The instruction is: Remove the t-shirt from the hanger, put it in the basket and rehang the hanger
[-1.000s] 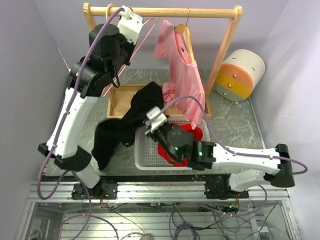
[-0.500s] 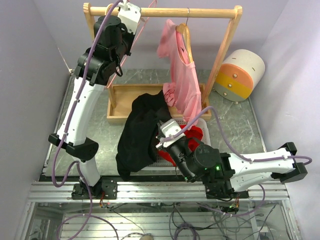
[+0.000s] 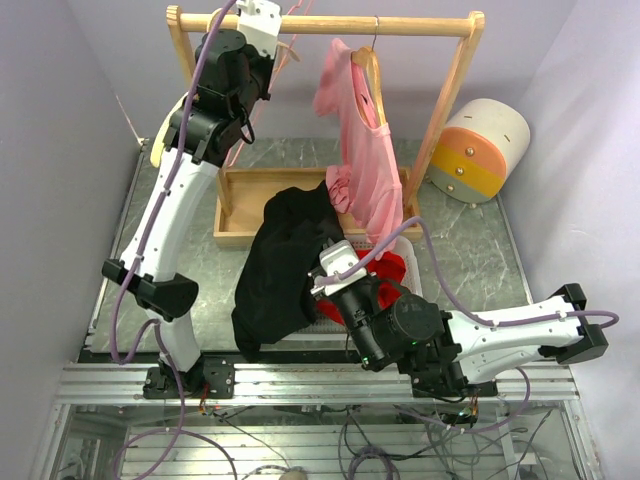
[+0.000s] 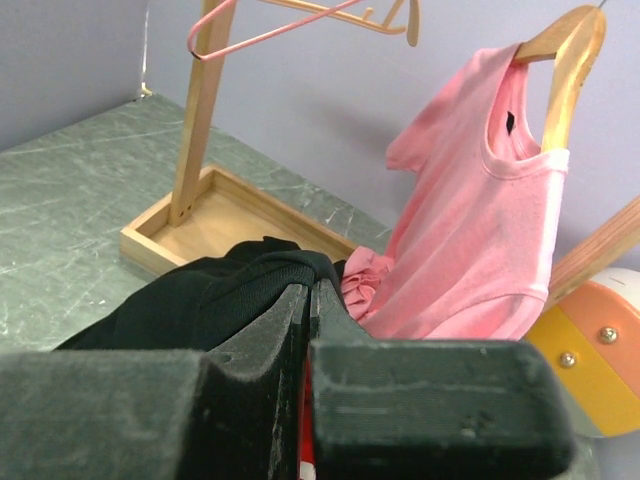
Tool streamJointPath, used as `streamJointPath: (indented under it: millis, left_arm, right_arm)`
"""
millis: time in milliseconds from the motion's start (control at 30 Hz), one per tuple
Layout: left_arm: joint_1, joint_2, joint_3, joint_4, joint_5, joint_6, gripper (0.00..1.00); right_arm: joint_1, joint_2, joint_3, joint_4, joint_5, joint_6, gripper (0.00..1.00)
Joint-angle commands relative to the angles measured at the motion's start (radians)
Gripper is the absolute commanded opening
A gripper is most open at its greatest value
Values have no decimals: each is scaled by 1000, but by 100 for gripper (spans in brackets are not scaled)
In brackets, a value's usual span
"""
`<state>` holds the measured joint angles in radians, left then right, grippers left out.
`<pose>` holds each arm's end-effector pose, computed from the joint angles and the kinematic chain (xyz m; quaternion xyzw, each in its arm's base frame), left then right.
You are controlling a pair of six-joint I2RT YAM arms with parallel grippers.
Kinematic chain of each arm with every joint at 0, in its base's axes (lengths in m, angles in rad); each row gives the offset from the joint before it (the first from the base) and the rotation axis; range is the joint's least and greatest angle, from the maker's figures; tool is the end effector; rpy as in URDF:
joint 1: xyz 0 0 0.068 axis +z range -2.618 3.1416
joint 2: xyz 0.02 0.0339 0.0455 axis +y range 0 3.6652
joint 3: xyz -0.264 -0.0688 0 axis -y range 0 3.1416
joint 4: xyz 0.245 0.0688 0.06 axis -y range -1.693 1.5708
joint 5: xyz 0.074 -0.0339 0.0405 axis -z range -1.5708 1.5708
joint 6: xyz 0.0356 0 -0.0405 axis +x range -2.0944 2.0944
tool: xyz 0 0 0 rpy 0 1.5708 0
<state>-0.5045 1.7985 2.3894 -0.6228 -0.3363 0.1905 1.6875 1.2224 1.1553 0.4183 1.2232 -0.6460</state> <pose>0.3184 -0.1624 0.5536 0.1317 0.7055 0.0115 0.6963 0.0031 0.2613 0.4347 -0.2461 0.6171 0.0487 0.7458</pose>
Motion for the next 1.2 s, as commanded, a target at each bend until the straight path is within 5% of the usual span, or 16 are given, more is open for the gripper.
streamJointPath:
  millis: [0, 233, 567, 900, 1167]
  left_arm:
    - [8, 49, 16, 113, 29, -2, 7]
    - [10, 62, -105, 115, 21, 34, 7]
    - [15, -5, -231, 180, 4, 36, 7]
    - [33, -132, -371, 261, 39, 34, 7]
    - [48, -218, -395, 273, 149, 22, 7]
  right_arm:
    - [63, -35, -1, 98, 49, -51, 0]
    - [120, -9, 30, 343, 55, -319, 0]
    - [156, 78, 106, 1000, -135, -879, 0]
    - [282, 123, 299, 1089, -401, -1114, 0]
    - [322, 103, 557, 699, -530, -920, 0]
